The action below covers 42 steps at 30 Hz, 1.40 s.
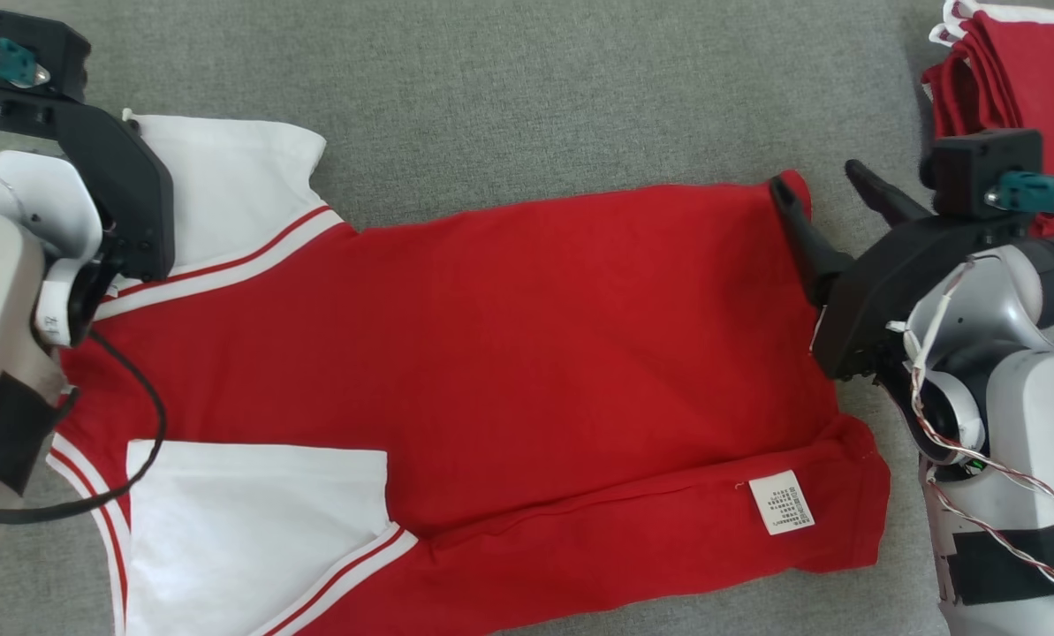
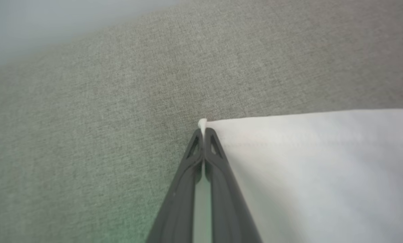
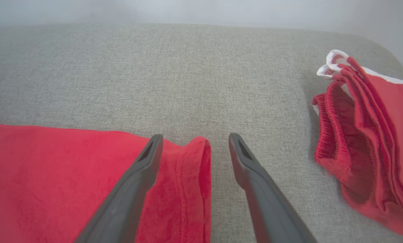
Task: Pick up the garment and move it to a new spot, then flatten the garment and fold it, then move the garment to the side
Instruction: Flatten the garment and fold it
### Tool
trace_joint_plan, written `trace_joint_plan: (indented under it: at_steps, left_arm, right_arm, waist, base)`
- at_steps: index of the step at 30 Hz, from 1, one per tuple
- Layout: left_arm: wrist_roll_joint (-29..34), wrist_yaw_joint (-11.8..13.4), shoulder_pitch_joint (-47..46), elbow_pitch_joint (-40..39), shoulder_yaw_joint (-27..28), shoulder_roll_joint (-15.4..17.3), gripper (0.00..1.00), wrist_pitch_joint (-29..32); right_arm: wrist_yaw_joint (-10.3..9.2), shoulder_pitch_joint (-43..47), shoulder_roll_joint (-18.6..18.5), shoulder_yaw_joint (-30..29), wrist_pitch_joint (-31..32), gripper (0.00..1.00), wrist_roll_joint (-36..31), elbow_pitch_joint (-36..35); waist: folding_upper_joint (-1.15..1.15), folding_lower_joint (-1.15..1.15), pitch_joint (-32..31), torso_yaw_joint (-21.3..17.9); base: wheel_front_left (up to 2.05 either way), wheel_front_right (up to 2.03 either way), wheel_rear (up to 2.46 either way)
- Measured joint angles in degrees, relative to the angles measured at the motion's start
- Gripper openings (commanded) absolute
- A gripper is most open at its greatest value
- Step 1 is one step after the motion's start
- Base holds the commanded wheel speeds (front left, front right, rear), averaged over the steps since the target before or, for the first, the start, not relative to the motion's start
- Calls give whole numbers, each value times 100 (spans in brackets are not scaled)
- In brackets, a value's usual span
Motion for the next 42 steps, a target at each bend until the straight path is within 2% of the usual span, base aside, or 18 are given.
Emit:
trace_joint_plan:
  at_steps: [9, 19, 26, 27, 28, 29, 30, 31, 32, 33, 37, 42]
  left_arm:
    - [-144, 9, 49, -280, 87, 145, 0, 67]
    - [-190, 75, 206, -522, 102, 290, 0, 129]
    - [-281, 127, 226, -647, 121, 311, 0, 143]
    - [-281, 143, 226, -671, 122, 313, 0, 141]
    - [-281, 145, 226, -689, 122, 313, 0, 137]
    - [-282, 158, 225, -708, 122, 312, 0, 136]
    - [-286, 160, 225, -719, 122, 312, 0, 135]
    - [-293, 160, 224, -725, 122, 310, 0, 131]
    - [-299, 160, 224, -728, 122, 310, 0, 116]
    - [-300, 160, 224, -732, 122, 309, 0, 110]
    - [-349, 137, 226, -744, 160, 303, 0, -31]
    - [-465, 40, 255, -802, 350, 231, 0, -639]
  right_arm:
    - [0, -233, -152, -105, 403, 100, -582, 218]
    - [0, -216, -71, -125, 576, 100, -648, 342]
    - [0, -445, -207, 112, 671, 100, -628, 728]
    - [0, -489, -234, 135, 657, 85, -627, 781]
    - [0, -543, -247, 179, 647, 54, -612, 851]
    - [0, -577, -253, 215, 646, 54, -561, 913]
    - [0, -596, -252, 252, 647, 37, -527, 959]
    - [0, -615, -252, 289, 666, 33, -489, 1021]
    - [0, -641, -260, 311, 677, 7, -465, 1067]
    - [0, -673, -274, 323, 675, 0, -448, 1080]
    - [0, -693, -311, 300, 611, 0, -434, 1094]
    - [0, -697, -304, 177, 390, 0, -444, 1084]
  waist:
    - [0, 0, 75, 22]
    - [0, 0, 15, 102]
    - [0, 1, 55, 135]
    - [0, 1, 69, 141]
    - [0, 0, 83, 148]
    - [0, 1, 97, 154]
    - [0, 0, 108, 161]
    - [0, 0, 116, 168]
    - [0, 0, 123, 174]
    - [0, 0, 128, 179]
    - [0, 1, 118, 201]
    - [0, 1, 26, 245]
  base:
    - [0, 0, 0]
    - [0, 0, 0]
    - [0, 0, 0]
    - [0, 0, 0]
    - [0, 0, 0]
    - [0, 0, 0]
    - [0, 0, 0]
    - [0, 0, 0]
    - [0, 0, 0]
    - [0, 0, 0]
    - [0, 0, 0]
    - [0, 0, 0]
